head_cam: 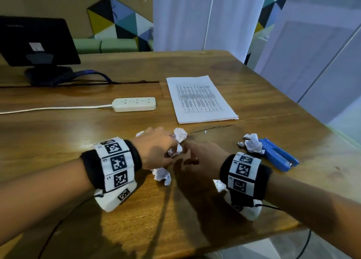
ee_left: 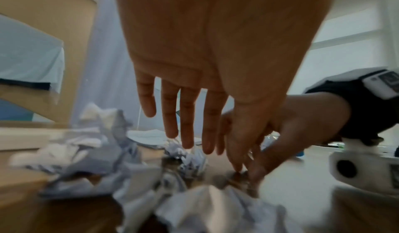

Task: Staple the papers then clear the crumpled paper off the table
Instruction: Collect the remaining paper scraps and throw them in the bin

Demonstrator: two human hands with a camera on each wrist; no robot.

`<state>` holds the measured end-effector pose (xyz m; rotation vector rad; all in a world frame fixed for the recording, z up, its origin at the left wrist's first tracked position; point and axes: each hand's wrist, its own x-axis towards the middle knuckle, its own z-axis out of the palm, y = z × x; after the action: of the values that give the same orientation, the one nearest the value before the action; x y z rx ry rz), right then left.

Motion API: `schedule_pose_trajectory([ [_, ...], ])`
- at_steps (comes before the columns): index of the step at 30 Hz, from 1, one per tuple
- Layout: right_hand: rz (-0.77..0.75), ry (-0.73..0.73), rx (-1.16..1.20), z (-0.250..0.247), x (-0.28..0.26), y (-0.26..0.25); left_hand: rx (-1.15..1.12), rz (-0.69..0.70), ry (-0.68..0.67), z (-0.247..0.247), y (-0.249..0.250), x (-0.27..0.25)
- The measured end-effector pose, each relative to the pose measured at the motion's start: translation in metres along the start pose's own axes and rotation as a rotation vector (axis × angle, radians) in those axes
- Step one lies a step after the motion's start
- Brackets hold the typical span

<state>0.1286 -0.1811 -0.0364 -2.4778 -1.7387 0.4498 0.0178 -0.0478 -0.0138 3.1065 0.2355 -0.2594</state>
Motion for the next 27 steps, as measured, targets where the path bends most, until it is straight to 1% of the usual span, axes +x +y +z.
schedule_pose_trajectory([
  [2, 0.011, 0.022, 0.013, -0.002, 0.006, 0.002, 0.018, 0.019, -0.037, 0.004, 0.009, 0.006],
  [7, 0.046, 0.023, -0.063, -0.012, 0.014, 0.016, 0.048, 0.019, -0.030, 0.011, 0.015, 0.014],
  [10, 0.006, -0.035, -0.126, -0.012, 0.011, 0.017, 0.036, 0.003, -0.060, 0.008, 0.006, 0.014],
  [13, -0.051, -0.048, -0.149, -0.010, 0.002, 0.018, 0.011, -0.035, -0.074, 0.007, -0.004, 0.010],
  [17, -0.120, -0.073, -0.150, -0.006, -0.008, 0.022, 0.013, -0.026, -0.006, 0.006, -0.006, 0.006],
  [19, -0.111, -0.066, -0.094, -0.005, -0.010, 0.023, -0.012, 0.005, -0.005, 0.006, -0.001, 0.007],
  [23, -0.055, -0.055, -0.003, -0.004, -0.004, 0.021, -0.020, 0.071, -0.120, 0.010, 0.011, 0.005],
  [27, -0.076, -0.083, 0.046, -0.004, 0.003, 0.014, -0.053, 0.079, -0.224, 0.010, 0.007, 0.002],
])
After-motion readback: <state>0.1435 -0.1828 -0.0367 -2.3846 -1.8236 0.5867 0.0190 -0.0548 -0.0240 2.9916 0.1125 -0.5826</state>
